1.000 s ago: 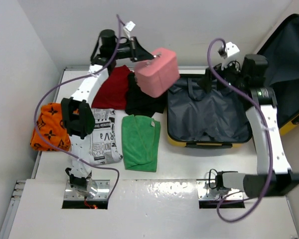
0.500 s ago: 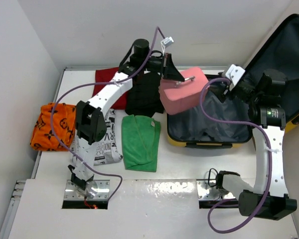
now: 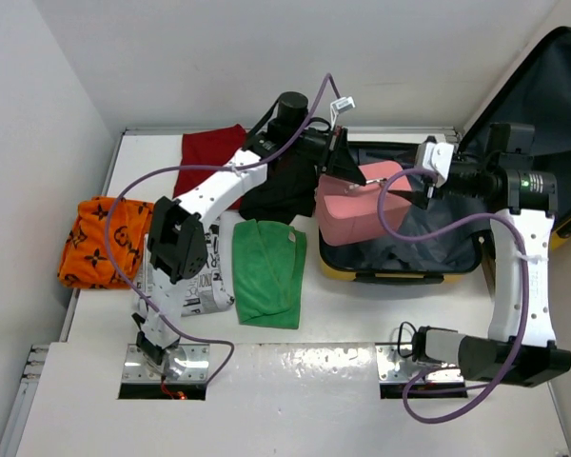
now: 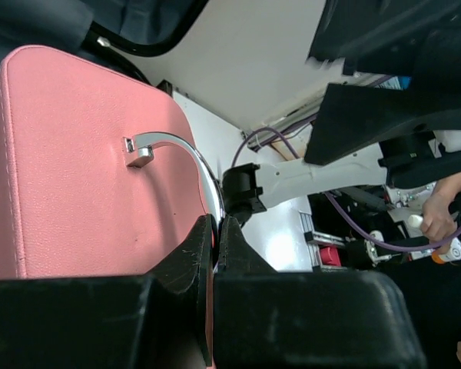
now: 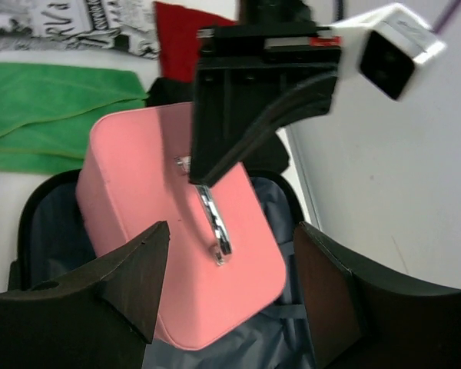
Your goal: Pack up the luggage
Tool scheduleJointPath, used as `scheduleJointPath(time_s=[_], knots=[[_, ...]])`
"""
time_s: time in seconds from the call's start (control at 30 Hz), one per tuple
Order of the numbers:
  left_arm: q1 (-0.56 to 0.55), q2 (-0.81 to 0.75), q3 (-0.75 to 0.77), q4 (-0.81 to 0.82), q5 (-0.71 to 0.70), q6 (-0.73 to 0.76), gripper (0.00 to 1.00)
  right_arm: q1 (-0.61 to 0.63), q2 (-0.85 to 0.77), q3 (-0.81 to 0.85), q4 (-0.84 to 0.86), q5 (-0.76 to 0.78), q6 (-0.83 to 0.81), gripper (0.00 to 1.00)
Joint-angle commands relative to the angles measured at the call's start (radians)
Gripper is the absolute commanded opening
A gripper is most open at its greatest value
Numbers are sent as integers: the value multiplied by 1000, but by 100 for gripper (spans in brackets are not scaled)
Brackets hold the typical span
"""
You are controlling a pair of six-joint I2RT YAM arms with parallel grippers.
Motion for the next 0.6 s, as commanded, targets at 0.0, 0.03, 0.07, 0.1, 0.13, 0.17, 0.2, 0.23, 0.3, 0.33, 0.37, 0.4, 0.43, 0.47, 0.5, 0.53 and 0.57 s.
scheduleJointPath(time_s=[0.0,0.03,0.07,0.1,0.13,0.17,0.2,0.23,0.3,0.33,0.37,0.4,0.43,0.47,0.5,0.53,0.57], knots=[[-21,-111,16,101,53,-3,0,16,27,50,-331,-67,-341,66],[-30,-111,16,101,67,-3,0,16,32,49,-351,-55,-396,65],[-30,-111,16,115,67,-12,0,18,38,47,-365,-47,-408,65],[-39,-111,16,115,67,-12,0,22,36,40,-380,-44,-421,65],[-39,-111,16,115,77,-12,0,22,38,38,-381,-32,-421,65],[-48,-111,16,124,78,-12,0,24,41,37,-376,-32,-419,65],[-48,-111,16,125,87,-23,0,27,48,37,-379,-27,-419,65],[-48,-111,16,125,87,-23,0,28,53,37,-375,-23,-415,65],[-57,-111,16,134,87,-23,0,25,64,40,-362,-18,-383,65],[-58,-111,16,134,97,-23,0,27,67,40,-352,-19,-375,65],[-58,-111,16,134,97,-23,0,28,70,38,-341,-15,-372,65],[-58,-111,16,143,97,-23,0,32,73,34,-336,-9,-373,65],[-58,-111,16,143,97,-33,0,36,76,29,-324,-6,-370,65],[-67,-111,16,143,97,-33,0,41,72,24,-321,8,-369,63],[-67,-111,16,152,107,-33,0,42,73,24,-316,13,-376,63],[-67,-111,16,152,107,-33,0,50,81,24,-325,17,-385,63],[-67,-111,16,152,107,-43,0,55,87,26,-338,36,-396,62]])
